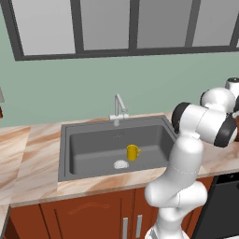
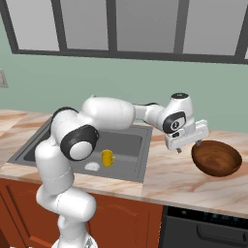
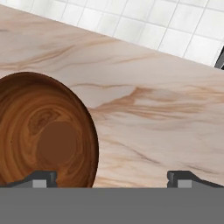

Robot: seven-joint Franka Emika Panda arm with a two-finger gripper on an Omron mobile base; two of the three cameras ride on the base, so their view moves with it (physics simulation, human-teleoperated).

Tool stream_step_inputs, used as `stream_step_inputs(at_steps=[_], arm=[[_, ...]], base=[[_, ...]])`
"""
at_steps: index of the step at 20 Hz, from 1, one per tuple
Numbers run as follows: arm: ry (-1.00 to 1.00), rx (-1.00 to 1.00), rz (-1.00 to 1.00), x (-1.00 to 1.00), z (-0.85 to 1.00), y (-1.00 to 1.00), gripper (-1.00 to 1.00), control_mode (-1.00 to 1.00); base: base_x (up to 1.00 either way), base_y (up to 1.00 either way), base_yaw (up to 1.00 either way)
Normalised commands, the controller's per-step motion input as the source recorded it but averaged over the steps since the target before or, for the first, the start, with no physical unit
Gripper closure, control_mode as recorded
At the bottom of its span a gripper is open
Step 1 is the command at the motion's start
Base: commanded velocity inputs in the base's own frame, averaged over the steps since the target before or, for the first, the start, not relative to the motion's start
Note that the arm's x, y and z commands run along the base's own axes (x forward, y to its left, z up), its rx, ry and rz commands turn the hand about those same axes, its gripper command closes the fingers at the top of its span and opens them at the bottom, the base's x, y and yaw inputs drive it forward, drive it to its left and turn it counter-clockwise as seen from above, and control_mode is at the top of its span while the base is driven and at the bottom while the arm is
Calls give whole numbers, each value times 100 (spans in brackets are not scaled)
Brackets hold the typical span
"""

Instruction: Pick the mug and place it in the sink. Pick the bowl and place it in the open cabinet and then close the cabinet.

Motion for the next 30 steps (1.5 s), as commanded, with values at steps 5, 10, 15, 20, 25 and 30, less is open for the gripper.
stream_step_inputs(at_steps=[5,10,15,20,25,30], arm=[[0,0,0,0,-15,-14,-100,-100],[0,1,0,5,-12,-11,-100,-100],[0,3,0,5,-22,-1,-100,-100],[0,3,0,11,-24,-4,-100,-100],[4,0,0,30,-21,-9,-100,-100],[1,0,0,25,-7,-27,-100,-100]], base=[[0,0,0],[0,0,0],[0,0,0],[0,0,0],[0,0,0],[0,0,0]])
